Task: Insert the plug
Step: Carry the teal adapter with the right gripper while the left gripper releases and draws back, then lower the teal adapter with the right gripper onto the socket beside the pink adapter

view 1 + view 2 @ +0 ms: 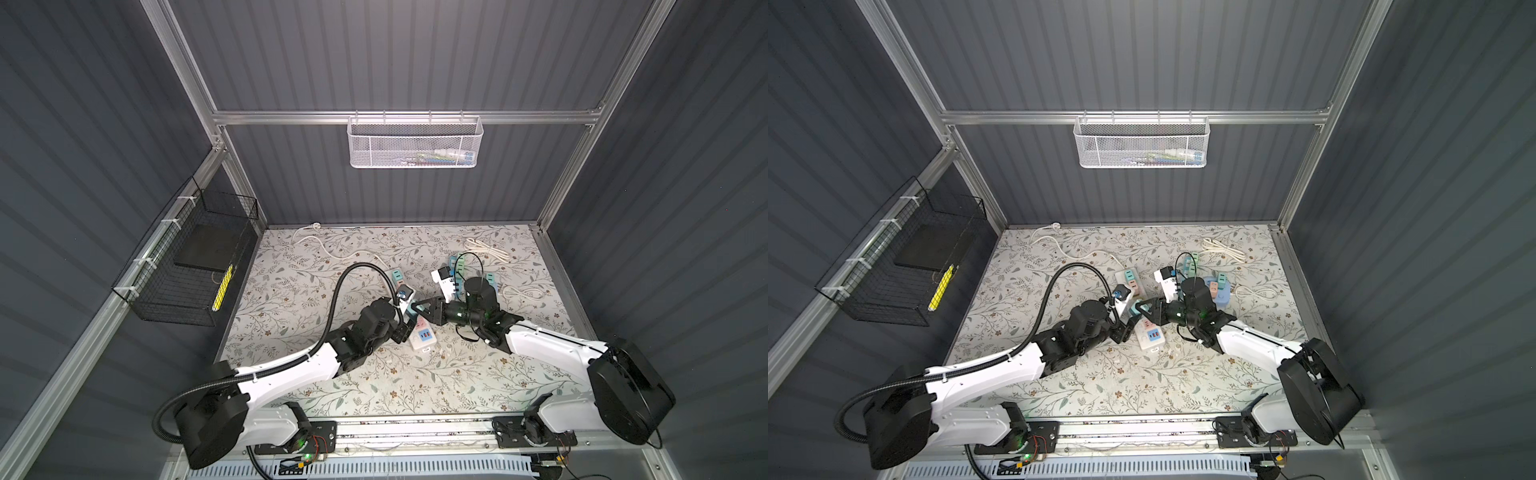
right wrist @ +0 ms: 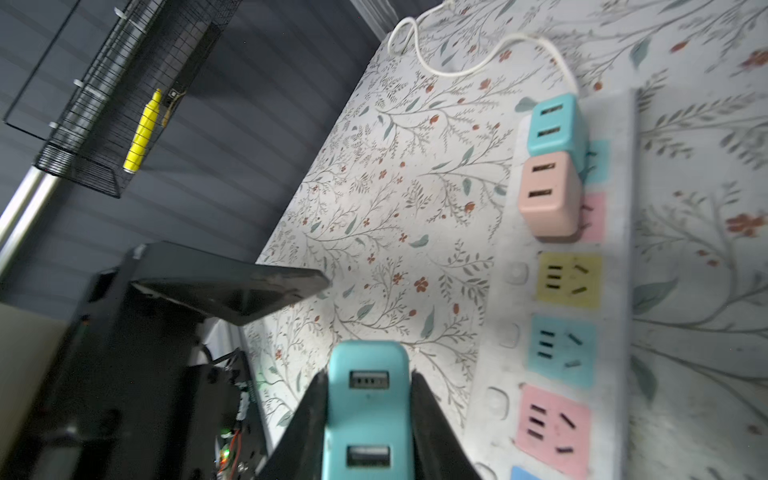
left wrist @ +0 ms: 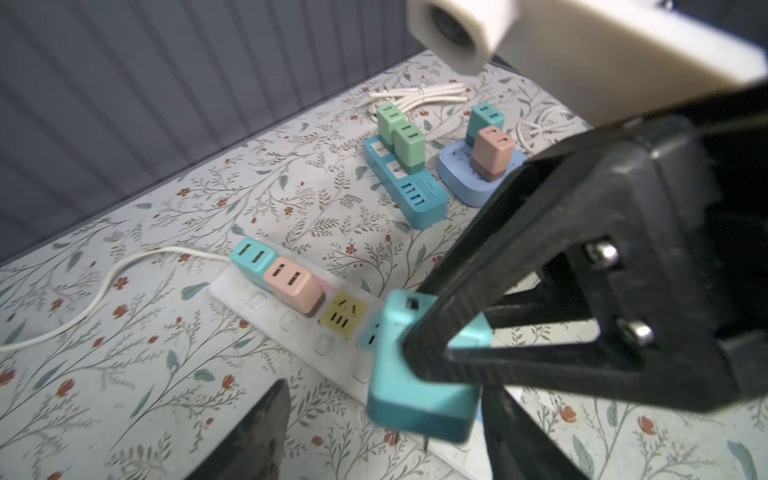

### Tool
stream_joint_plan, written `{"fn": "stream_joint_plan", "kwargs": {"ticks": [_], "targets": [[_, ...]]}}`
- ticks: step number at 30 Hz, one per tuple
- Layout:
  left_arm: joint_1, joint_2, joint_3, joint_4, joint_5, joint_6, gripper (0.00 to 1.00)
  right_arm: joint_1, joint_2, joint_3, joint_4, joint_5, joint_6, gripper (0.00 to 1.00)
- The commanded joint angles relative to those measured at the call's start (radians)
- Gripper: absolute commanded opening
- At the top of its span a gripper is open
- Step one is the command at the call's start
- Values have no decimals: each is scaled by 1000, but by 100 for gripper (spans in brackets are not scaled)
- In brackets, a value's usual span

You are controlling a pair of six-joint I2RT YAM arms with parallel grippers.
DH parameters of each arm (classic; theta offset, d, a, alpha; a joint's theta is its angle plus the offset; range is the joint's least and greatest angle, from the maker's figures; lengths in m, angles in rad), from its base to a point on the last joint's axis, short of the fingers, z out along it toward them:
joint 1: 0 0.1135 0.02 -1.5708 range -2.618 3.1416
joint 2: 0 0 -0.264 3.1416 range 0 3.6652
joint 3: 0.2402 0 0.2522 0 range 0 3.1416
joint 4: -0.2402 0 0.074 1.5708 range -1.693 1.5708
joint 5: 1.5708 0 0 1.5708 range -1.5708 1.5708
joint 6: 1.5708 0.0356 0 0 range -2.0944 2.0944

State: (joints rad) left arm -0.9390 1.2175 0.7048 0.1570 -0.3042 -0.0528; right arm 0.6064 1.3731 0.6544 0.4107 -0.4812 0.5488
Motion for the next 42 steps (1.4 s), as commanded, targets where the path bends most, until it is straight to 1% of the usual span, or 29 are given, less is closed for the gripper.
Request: {"fn": "stream_joint_plan", "kwargs": {"ticks": [1,2,4,7,9,11,13,16,22,25,32,36,42], "targets": [[4,-133,-37,-52,-165,-160,73,25,5,-7,-10,176,-76,24],[4,-166,-59,-59,-221,-203,75,33,9,-8,-4,216,-83,24],[5,-226,-110,-108,-393,-353,84,70,19,-1,-5,315,-133,24],[6,-293,-175,-184,-548,-532,90,99,62,16,4,441,-190,23],[5,-317,-210,-226,-600,-636,91,104,98,23,31,502,-209,23],[5,-326,-231,-278,-625,-730,93,107,135,40,42,546,-224,23],[5,-325,-244,-308,-621,-770,94,104,188,73,45,564,-242,23],[5,-326,-242,-336,-620,-767,96,105,248,121,40,563,-254,23],[8,-331,-226,-320,-594,-665,97,106,302,181,23,575,-266,23],[8,-326,-219,-315,-589,-647,98,106,329,206,8,572,-266,23],[7,-321,-230,-306,-569,-642,98,107,385,232,7,563,-263,22],[8,-323,-240,-301,-547,-662,97,110,398,232,10,565,-259,22],[8,-311,-239,-300,-549,-668,97,134,417,225,14,593,-270,23]]}}
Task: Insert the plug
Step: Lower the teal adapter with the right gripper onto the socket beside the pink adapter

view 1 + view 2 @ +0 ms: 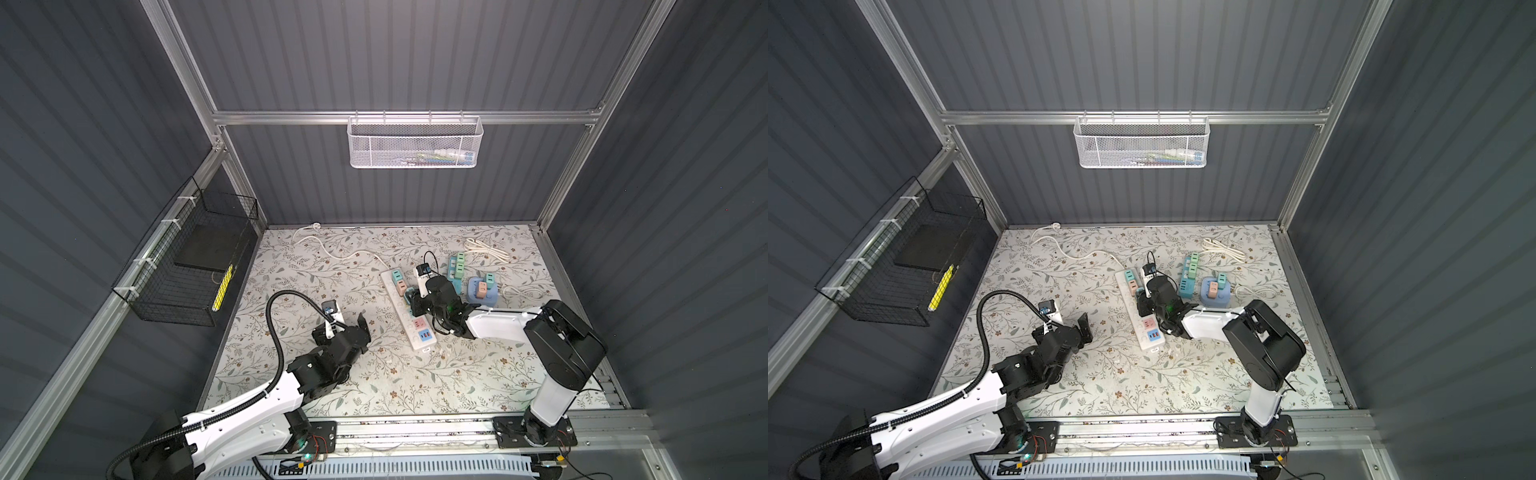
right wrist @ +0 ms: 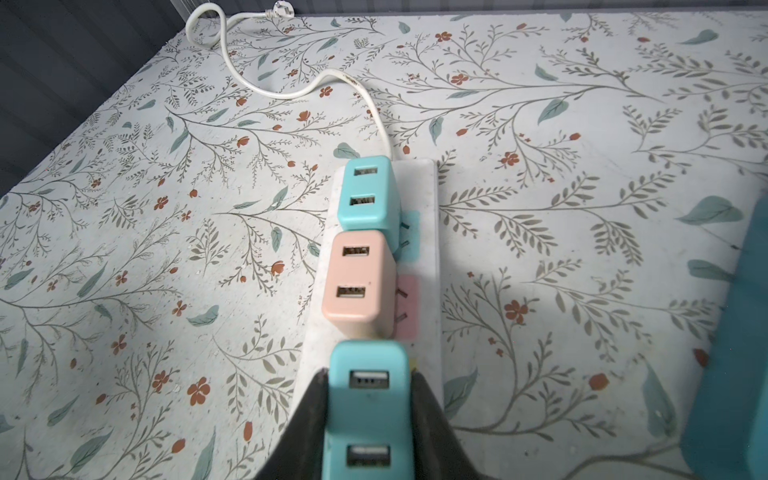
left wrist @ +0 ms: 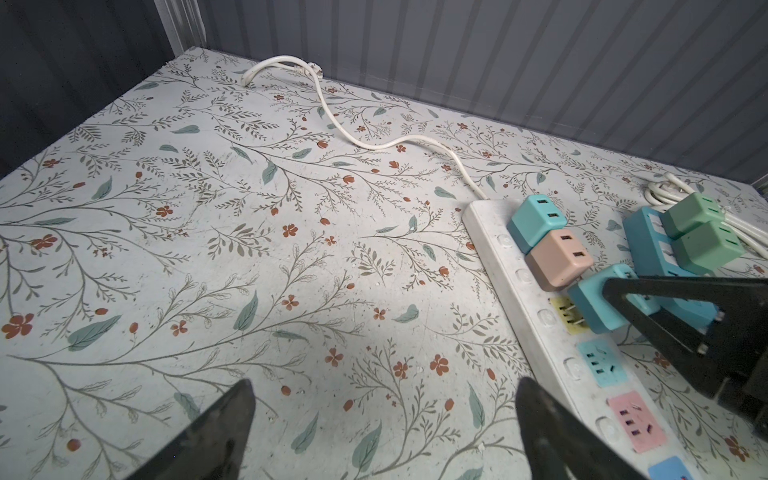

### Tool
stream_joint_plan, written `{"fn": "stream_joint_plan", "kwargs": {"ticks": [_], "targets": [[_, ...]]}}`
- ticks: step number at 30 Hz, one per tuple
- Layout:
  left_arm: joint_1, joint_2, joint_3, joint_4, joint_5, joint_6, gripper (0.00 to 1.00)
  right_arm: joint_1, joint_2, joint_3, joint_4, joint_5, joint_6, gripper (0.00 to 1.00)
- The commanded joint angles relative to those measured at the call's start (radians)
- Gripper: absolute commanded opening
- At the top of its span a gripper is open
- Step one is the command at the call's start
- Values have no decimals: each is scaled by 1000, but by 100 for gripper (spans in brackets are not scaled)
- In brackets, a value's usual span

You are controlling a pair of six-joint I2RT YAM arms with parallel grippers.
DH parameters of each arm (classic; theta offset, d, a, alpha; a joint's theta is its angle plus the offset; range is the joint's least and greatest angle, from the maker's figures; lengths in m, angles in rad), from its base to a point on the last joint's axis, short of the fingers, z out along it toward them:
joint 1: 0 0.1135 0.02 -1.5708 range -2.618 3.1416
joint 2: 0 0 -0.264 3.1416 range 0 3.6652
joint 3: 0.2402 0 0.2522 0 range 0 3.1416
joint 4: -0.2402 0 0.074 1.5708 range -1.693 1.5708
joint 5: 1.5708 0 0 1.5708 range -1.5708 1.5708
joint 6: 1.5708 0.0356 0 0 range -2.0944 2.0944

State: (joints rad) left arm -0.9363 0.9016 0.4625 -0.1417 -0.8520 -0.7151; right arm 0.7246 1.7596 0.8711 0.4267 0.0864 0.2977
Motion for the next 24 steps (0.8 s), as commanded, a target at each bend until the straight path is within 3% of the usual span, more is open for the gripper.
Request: {"fn": "stream_joint_plan", "kwargs": {"ticks": [1,14,24], "targets": [[5,4,5,-4,-1,-4,97,20,35,8,1,32,-17,22],[4,-32,-5,-28,-3,-6,97,59,30,37,-96,184,0,22],[5,-16,7,-23,0,1,97,57,15,73,-171,167,4,23]]}}
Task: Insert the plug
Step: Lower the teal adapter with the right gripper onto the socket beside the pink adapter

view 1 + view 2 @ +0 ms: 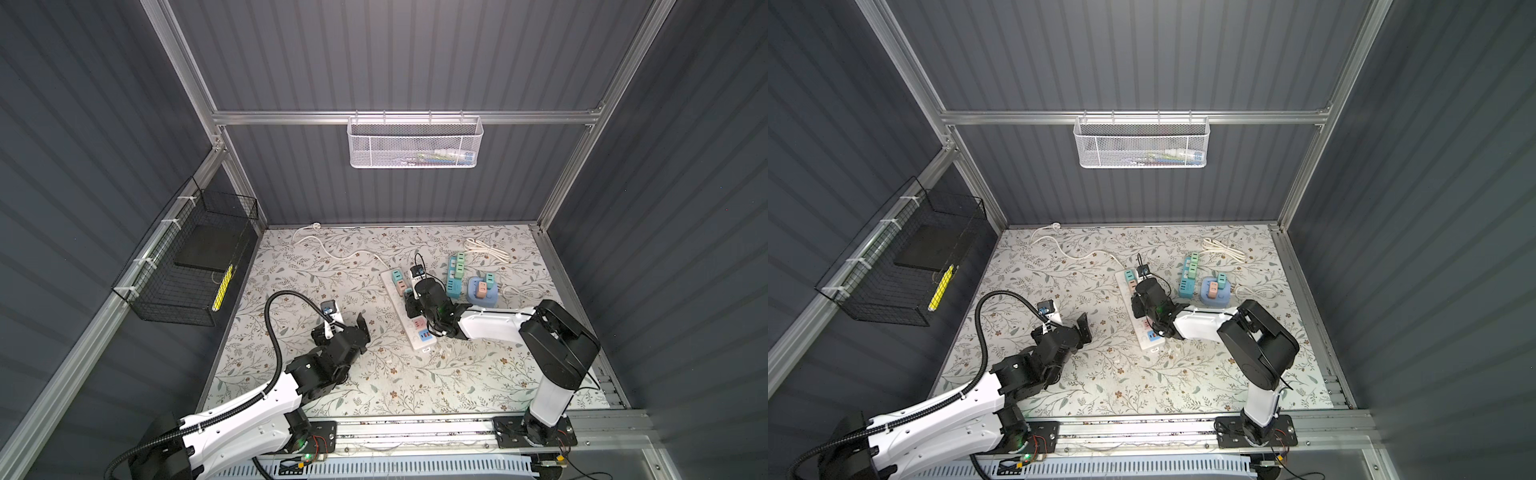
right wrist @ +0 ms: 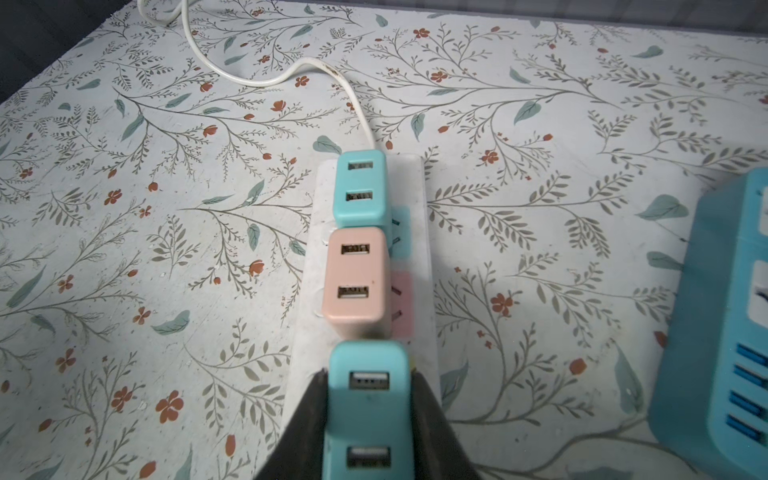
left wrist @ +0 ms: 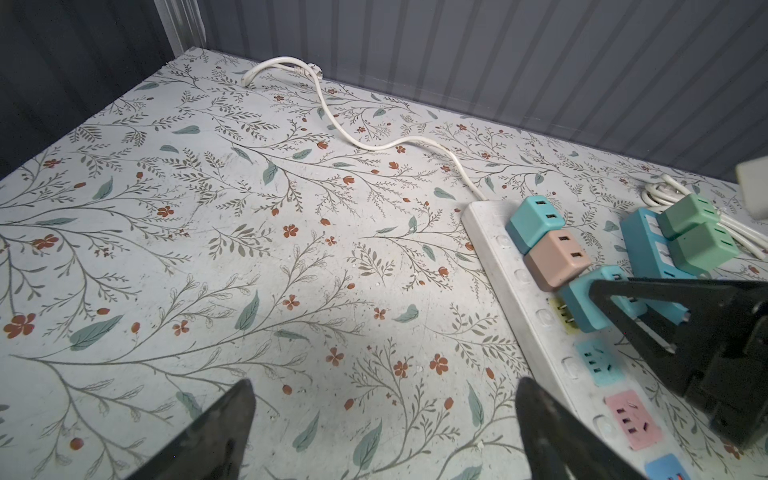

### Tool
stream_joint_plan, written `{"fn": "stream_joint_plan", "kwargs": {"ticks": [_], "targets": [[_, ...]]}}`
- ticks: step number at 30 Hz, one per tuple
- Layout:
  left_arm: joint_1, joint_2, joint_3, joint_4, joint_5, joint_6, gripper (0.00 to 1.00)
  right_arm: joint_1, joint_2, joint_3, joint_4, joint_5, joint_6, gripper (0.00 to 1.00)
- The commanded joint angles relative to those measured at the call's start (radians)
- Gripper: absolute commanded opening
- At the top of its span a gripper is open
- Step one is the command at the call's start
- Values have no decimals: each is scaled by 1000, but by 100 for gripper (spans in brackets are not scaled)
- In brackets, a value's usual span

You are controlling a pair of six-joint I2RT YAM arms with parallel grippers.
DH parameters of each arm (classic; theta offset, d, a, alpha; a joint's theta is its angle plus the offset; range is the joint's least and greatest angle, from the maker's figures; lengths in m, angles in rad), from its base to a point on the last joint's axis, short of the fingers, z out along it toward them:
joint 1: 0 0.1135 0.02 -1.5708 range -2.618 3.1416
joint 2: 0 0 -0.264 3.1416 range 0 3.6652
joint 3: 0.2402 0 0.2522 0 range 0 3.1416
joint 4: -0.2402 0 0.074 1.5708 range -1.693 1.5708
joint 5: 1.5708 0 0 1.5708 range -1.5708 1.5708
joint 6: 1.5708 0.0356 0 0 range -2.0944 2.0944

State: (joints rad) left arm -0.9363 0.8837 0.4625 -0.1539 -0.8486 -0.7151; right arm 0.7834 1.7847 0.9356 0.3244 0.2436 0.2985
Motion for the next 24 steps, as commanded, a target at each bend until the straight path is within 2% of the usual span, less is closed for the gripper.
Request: {"fn": "stream_joint_plan", "kwargs": {"ticks": [1,8,17,24], "targets": [[4,1,9,-14,-3,3,97,-2,-10,6,-67,1,7,23],[5,-6,5,-15,-5,1,97,11,9,-7,-62,23,-5,23],[5,-4,8,-14,-12,12,97,59,69,-10,-91,114,-45,23],[4,-2,11,-12,-7,15,97,60,122,35,-201,109,-27,25]]}}
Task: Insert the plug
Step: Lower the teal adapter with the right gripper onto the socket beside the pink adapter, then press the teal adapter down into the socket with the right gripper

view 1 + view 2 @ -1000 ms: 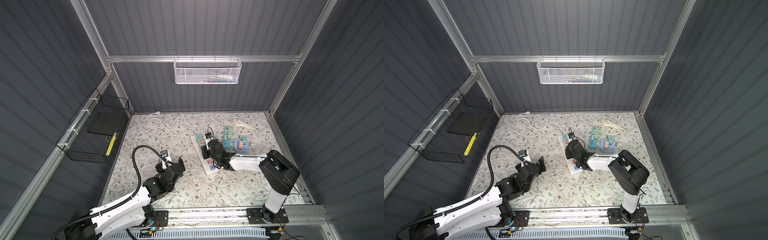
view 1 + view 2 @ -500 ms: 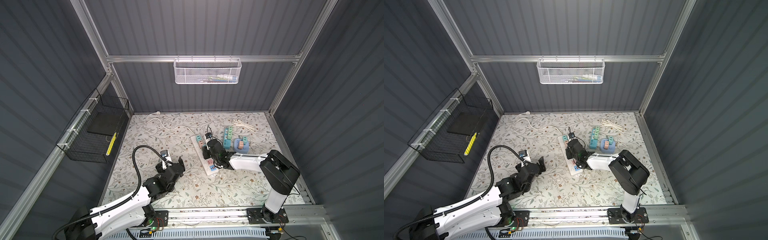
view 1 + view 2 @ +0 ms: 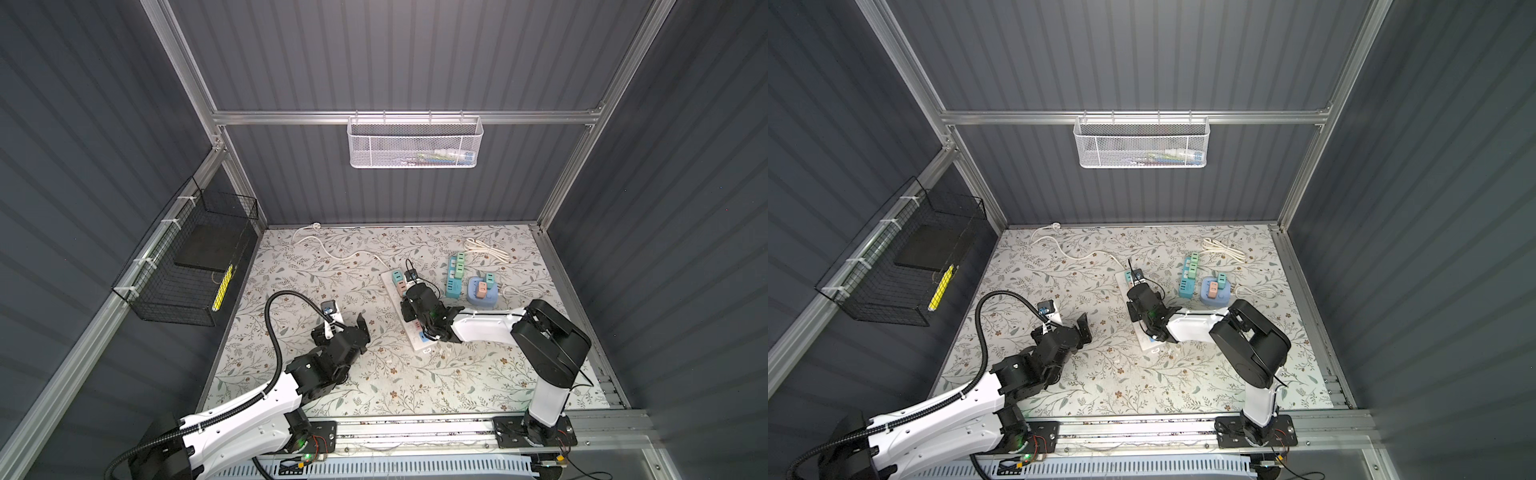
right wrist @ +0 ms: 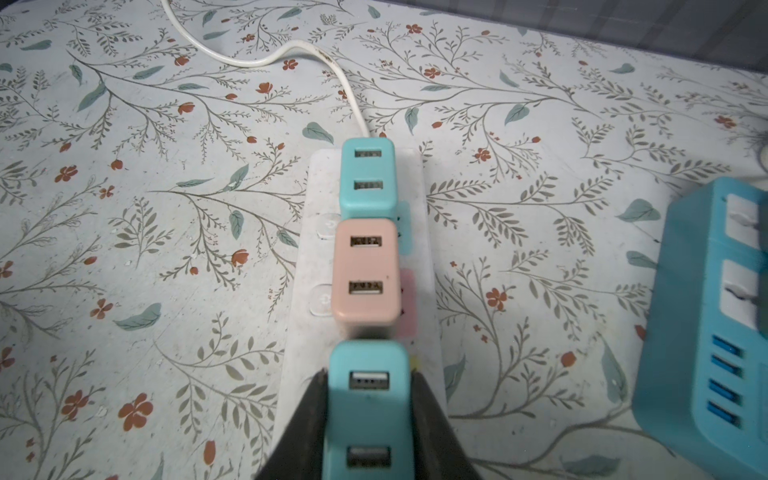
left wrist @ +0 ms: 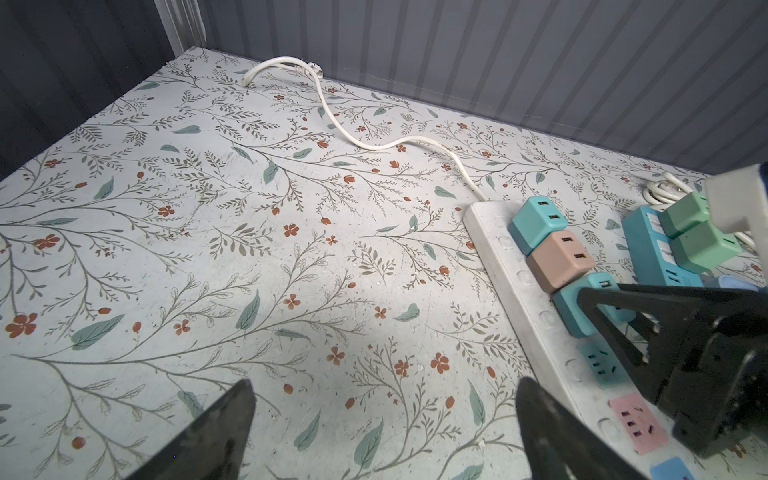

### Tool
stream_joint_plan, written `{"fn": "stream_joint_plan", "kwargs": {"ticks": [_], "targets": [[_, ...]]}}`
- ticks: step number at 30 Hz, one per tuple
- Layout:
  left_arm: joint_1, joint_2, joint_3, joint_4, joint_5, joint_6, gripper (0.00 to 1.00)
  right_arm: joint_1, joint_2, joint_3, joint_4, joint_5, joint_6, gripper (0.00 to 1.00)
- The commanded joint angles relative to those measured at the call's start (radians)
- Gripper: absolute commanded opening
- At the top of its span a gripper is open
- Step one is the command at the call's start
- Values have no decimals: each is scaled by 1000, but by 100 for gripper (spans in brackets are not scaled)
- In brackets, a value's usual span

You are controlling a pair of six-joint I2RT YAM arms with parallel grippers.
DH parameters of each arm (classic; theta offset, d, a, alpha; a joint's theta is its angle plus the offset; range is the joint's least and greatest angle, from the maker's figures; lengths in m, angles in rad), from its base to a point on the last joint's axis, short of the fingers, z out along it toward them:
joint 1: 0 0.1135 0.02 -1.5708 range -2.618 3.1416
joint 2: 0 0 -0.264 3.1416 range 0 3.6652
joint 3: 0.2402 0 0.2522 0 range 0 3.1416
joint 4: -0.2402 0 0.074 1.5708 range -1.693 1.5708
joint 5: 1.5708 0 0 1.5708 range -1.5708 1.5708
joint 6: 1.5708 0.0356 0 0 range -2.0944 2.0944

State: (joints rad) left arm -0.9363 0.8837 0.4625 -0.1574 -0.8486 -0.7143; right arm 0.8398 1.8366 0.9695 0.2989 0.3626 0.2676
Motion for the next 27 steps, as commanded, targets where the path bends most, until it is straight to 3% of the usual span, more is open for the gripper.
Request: {"fn": "stream_joint_plan", "kwargs": {"ticks": [1,13,18,27], "targets": [[4,-1,10,-8,-7,15,97,4,78,12,-195,-15,8,25],[5,-30,4,-29,-8,11,98,4,86,43,-248,-35,55,29],[4,-40,12,-39,-8,15,98,-8,30,58,-263,-55,65,46],[6,-11,89,-57,-44,74,100,-76,-95,195,-409,-251,-3,64]]}}
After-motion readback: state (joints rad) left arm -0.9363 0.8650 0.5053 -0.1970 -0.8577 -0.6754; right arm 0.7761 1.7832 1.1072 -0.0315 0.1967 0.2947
